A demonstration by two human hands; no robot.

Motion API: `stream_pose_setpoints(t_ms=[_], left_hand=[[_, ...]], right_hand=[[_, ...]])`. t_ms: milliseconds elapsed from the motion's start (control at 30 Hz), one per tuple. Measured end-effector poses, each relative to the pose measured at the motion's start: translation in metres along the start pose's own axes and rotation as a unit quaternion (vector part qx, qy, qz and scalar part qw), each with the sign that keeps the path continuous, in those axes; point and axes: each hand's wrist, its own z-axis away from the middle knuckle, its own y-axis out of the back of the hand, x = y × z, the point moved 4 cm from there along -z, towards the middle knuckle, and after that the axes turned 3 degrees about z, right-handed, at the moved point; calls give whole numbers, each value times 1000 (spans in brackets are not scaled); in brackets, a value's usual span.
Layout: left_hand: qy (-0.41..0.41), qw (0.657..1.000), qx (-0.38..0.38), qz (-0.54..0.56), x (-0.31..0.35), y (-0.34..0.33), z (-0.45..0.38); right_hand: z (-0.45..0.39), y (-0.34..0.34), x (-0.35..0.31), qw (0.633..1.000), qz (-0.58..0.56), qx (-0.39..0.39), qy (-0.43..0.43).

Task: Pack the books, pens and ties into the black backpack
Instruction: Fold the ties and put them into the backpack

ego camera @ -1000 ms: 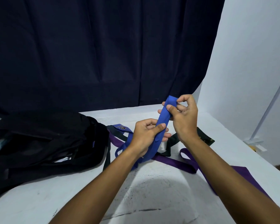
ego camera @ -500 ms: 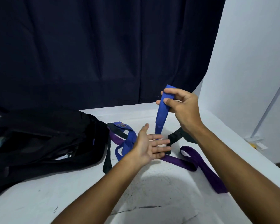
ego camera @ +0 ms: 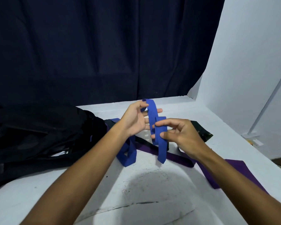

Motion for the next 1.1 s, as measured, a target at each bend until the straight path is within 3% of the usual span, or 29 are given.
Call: stream_pose_setpoints(t_ms=[267,467,733,967,1033,1100], left_hand=[[-6,994,-97,-42,-20,-12,15],[-43,991,-112,-54,-28,-17,20],[-94,985,-123,-73,-36,-22,27],[-100,978,-132,-128,-34,-16,27],[-111,981,-53,-150,-23,-13,29],[-150,974,91,-147,-8,-1,28]], right_hand=[[-19,13,-24,997,23,74,22],[-28,7,-23,994,28,100,-17],[-33,1,-20,989,93,115,5],[-34,2,-8,994,22,93,-62],[-35,4,-11,995,16,90,-49],[-37,8,-17,997,-4,72,-35]])
